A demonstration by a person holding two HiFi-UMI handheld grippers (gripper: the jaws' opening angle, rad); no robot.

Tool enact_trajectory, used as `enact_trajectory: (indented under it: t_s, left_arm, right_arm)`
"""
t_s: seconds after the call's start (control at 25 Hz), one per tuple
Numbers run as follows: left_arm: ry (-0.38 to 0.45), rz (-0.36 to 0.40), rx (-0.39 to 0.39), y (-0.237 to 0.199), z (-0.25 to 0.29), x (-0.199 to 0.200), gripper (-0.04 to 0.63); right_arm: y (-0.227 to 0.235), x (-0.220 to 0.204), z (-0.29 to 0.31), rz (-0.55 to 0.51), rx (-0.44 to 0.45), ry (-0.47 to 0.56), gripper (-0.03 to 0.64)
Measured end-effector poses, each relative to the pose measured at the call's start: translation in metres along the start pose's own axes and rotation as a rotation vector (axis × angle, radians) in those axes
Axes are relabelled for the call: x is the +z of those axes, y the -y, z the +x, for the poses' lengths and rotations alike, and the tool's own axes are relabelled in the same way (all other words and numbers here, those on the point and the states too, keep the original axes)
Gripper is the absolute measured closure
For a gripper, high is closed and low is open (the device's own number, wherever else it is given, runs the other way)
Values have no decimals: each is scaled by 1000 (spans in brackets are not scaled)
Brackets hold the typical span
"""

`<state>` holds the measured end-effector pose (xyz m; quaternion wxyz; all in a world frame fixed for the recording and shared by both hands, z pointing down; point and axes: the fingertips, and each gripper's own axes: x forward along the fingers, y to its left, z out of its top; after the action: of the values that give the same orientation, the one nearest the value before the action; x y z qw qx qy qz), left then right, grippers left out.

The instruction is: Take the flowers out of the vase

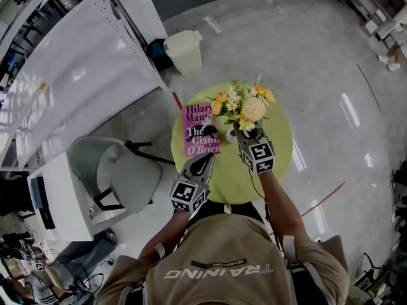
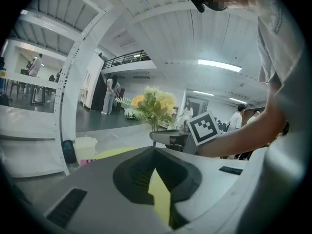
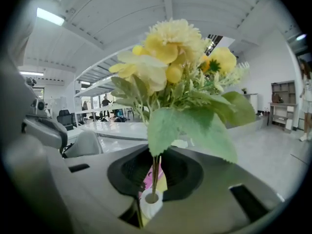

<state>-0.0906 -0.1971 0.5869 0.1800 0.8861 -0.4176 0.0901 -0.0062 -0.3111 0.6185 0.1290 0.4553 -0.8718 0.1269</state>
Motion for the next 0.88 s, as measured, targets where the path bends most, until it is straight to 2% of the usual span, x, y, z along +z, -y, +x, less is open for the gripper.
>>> enact_trajectory:
  t_s: [0.28, 0.48, 0.64, 0.88]
  left_arm:
    - [24, 12, -22, 10, 1, 11, 589]
    - [43, 19, -40, 19, 7, 19, 589]
    - [52, 21, -52, 30, 12, 23, 589]
    - [30, 18, -59, 38, 19, 17, 589]
  right_arm:
    - [6, 59, -20, -32, -22, 111, 572]
    - [18, 80, -41, -42, -48, 140, 572]
    - [32, 61, -60, -17, -85, 101, 572]
    - [53, -6, -84, 51, -148, -22, 584]
